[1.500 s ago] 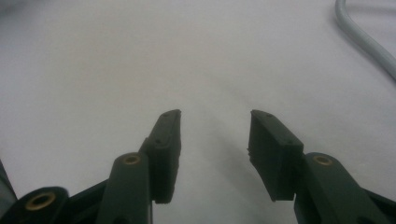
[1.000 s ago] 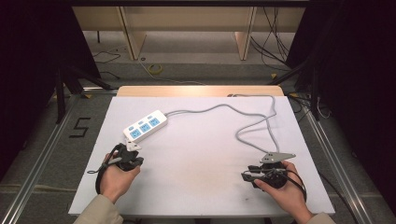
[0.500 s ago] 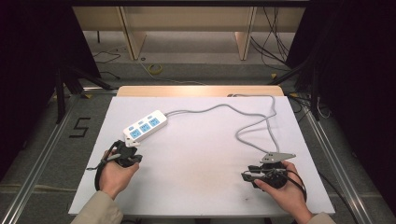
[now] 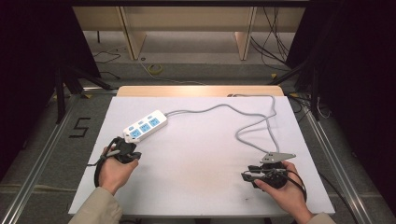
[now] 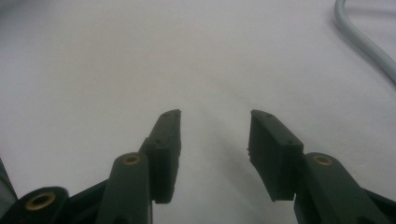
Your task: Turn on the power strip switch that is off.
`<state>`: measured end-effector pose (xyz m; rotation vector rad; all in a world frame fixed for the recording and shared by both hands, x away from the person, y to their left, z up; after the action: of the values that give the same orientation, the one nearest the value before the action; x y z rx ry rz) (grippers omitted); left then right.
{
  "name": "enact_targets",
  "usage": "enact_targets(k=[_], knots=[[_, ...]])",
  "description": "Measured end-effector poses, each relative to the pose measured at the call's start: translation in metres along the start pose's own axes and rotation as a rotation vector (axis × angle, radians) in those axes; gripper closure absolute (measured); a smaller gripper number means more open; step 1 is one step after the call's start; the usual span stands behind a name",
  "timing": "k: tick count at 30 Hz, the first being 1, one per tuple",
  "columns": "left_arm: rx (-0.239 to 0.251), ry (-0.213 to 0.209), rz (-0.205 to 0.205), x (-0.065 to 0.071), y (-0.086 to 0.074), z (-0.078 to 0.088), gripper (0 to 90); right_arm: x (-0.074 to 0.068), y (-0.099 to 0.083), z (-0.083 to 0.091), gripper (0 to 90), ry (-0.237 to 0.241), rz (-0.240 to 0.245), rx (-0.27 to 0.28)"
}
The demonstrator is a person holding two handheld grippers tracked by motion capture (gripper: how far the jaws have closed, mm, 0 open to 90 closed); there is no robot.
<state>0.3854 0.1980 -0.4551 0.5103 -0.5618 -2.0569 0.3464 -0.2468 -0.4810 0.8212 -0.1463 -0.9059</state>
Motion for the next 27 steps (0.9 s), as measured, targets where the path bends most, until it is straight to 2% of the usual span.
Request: enact_targets(k=[27], knots=[[-0.022, 0.001, 0.021, -0.015, 0.006, -0.005, 89.7, 0.0, -0.001, 0.001, 54.8, 0.0, -0.002, -0.001]])
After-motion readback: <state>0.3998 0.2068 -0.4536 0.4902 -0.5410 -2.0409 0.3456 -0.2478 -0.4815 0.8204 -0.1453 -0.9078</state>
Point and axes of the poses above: each handheld gripper's, and its own axes: z roughly backward along the jaws, y roughly out of its top, x roughly to its right, the point moved 2 cm from there along -z, roughly forward along the jaws, and after that the axes turned 6 degrees about -z, right-handed, at the moved point
